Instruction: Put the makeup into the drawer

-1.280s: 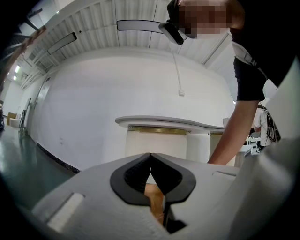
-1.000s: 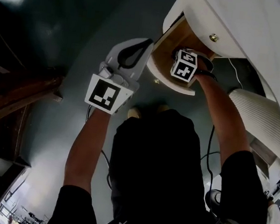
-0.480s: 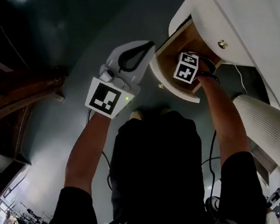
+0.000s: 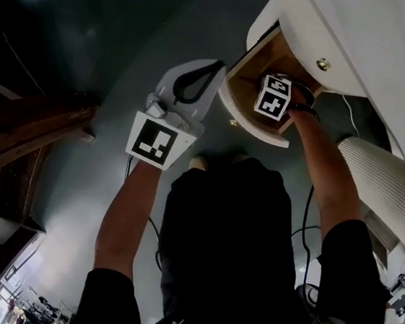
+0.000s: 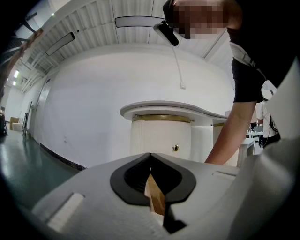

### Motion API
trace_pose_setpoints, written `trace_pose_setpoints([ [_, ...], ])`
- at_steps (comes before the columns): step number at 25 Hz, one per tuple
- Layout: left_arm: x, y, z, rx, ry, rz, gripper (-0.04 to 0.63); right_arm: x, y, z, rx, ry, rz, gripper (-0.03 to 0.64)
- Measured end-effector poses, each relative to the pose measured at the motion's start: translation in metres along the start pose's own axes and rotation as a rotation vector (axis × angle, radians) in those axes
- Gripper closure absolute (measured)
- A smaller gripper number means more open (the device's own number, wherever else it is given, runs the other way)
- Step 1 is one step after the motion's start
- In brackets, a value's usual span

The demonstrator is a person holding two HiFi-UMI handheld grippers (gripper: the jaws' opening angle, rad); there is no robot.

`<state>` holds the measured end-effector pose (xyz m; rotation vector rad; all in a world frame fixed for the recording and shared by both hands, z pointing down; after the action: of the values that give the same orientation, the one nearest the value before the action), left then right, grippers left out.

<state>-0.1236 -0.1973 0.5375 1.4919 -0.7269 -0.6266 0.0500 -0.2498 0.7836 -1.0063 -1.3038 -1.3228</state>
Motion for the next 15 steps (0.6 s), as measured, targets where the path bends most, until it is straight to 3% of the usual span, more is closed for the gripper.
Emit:
trace_pose_setpoints([
  [10, 0.003, -0.022, -0.003, -0.015, 0.001, 0.028, 0.584, -0.045, -0.001, 0.005, 0.003, 0.077, -0.068, 0.562],
  [15, 0.005, -0.036, -0.005, -0.029, -0.009, 0.048, 0.584, -0.087, -0.012, 0.002, 0.033, 0.129, -0.156, 0.591],
])
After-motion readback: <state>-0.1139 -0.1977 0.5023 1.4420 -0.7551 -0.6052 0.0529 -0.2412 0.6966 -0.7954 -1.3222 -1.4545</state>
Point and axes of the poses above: the fingertips, and each gripper's own axes: x forward along the fingers, z to its left, y out of its underside, the point moved 7 cm from there along -x, backward along the fingers, and after that the axes turned 4 degrees about x, right-handed, at the moved point
